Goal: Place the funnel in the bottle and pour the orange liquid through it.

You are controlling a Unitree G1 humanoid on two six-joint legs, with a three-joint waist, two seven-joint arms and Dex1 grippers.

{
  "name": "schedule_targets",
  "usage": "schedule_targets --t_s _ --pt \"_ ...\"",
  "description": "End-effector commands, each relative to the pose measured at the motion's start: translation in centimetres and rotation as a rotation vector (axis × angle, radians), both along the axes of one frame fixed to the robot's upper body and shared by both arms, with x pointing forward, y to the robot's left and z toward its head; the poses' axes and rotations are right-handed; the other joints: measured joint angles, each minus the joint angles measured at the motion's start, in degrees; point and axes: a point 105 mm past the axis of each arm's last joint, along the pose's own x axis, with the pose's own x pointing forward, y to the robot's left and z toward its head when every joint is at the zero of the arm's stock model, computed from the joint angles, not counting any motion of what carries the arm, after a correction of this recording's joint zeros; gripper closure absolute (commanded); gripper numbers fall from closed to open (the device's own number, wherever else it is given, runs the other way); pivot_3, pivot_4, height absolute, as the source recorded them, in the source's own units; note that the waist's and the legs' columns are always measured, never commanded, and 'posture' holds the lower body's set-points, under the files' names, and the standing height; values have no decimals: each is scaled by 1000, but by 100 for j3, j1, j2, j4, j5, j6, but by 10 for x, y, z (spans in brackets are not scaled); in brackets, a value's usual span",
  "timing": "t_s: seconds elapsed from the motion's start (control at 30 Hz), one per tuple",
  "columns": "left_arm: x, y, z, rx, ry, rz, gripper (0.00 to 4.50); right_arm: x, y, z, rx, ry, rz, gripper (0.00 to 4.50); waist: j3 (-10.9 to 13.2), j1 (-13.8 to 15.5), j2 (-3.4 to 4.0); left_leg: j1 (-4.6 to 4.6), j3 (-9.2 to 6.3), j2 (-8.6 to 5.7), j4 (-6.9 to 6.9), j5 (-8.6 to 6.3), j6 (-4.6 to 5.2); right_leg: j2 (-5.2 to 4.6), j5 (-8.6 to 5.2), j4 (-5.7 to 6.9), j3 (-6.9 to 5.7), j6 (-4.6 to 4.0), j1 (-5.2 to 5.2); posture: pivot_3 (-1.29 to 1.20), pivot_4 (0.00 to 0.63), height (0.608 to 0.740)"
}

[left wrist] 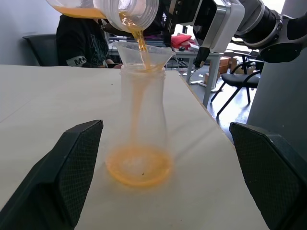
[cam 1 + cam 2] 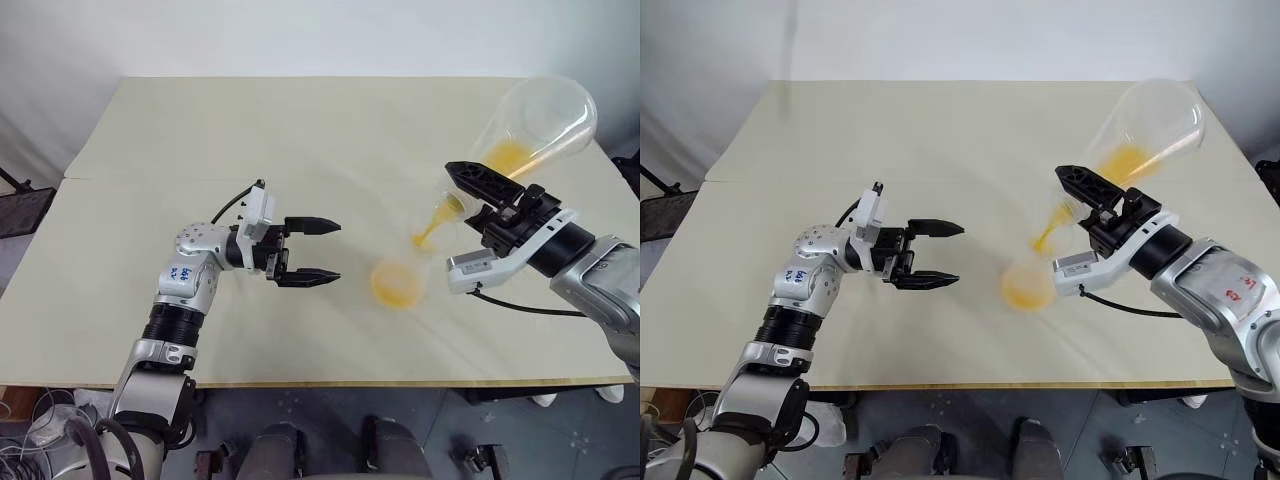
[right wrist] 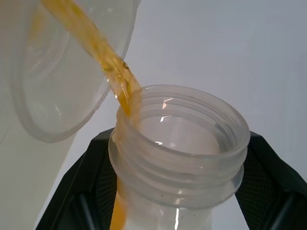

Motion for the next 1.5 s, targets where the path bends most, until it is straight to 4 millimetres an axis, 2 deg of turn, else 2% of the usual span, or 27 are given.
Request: schedule_targets --t_s 0.03,1.5 --pt "-2 -1 11 -19 -40 -10 0 -4 -3 16 -5 -75 -6 1699 0 2 0 0 0 0 0 0 0 0 0 0 0 0 0 0 150 740" --pt "-1 -2 10 -16 -38 -18 0 -1 -5 12 -63 -84 20 1699 0 1 0 0 0 0 0 0 0 0 0 0 0 0 0 0 150 740"
